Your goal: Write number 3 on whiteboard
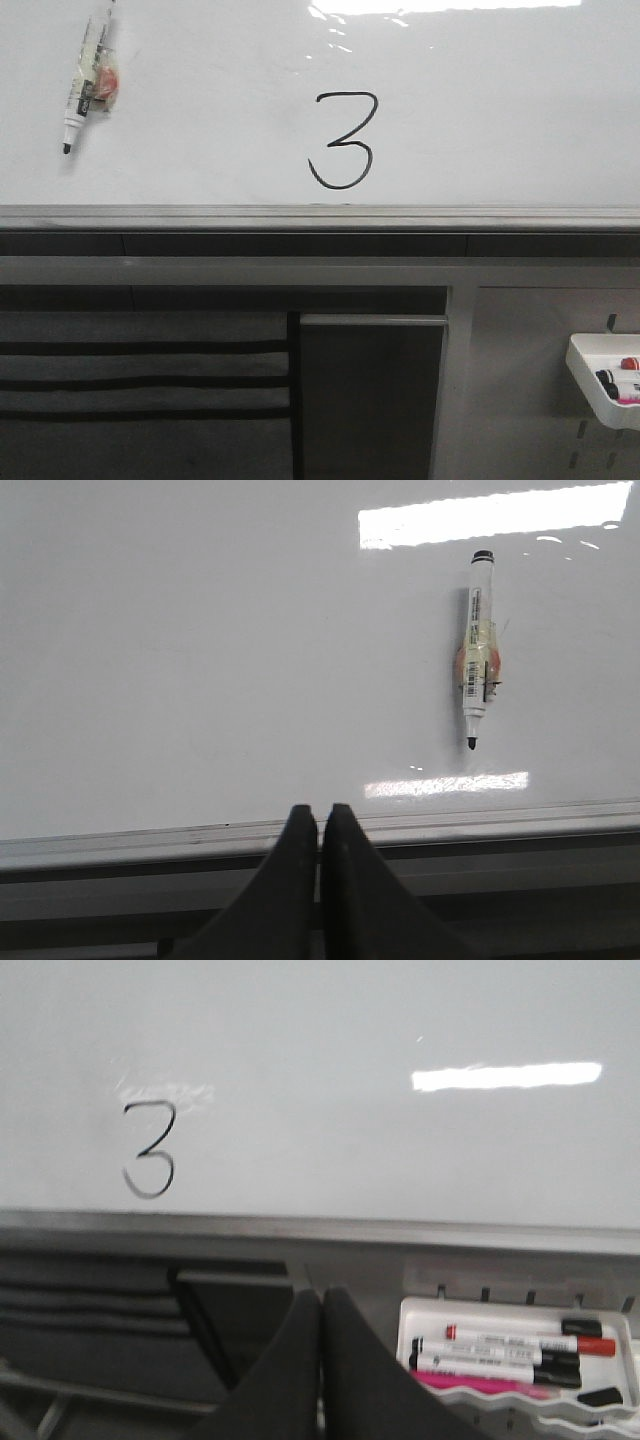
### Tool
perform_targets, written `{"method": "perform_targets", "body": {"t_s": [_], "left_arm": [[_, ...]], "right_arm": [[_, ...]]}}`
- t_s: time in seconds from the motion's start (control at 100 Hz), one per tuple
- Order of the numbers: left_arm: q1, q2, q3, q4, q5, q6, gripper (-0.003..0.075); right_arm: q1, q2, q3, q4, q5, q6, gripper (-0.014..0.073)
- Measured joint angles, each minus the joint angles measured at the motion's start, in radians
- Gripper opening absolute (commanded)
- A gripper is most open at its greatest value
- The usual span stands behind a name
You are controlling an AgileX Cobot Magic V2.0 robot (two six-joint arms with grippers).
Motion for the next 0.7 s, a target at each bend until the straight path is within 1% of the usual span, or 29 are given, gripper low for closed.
{"method": "perform_targets", "body": {"t_s": [0.14, 0.23, 0.3, 0.42, 0.54, 0.7], "left_arm": [[0.000, 0.000, 0.000, 0.000, 0.000, 0.000, -0.0018], [0.000, 0.000, 0.000, 0.000, 0.000, 0.000, -0.0018], [0.000, 0.000, 0.000, 0.000, 0.000, 0.000, -0.0018], [0.000, 0.000, 0.000, 0.000, 0.000, 0.000, -0.0018], [0.000, 0.000, 0.000, 0.000, -0.002, 0.000, -0.0018], [0.000, 0.000, 0.000, 0.000, -0.002, 0.000, -0.0018]], "right_arm": [[-0.143, -0.101, 0.210, 0.011, -0.257, 0.000, -0.0074], [-0.216, -0.158, 0.342, 0.054, -0.382, 0.000, -0.0074], [-0.241, -0.191, 0.431, 0.068, -0.475, 0.000, -0.0074], [-0.244, -0.219, 0.559, 0.075, -0.629, 0.000, -0.0074], [-0.244, -0.222, 0.589, 0.078, -0.698, 0.000, -0.0074], [-0.244, -0.223, 0.589, 0.078, -0.707, -0.002, -0.0074]]}}
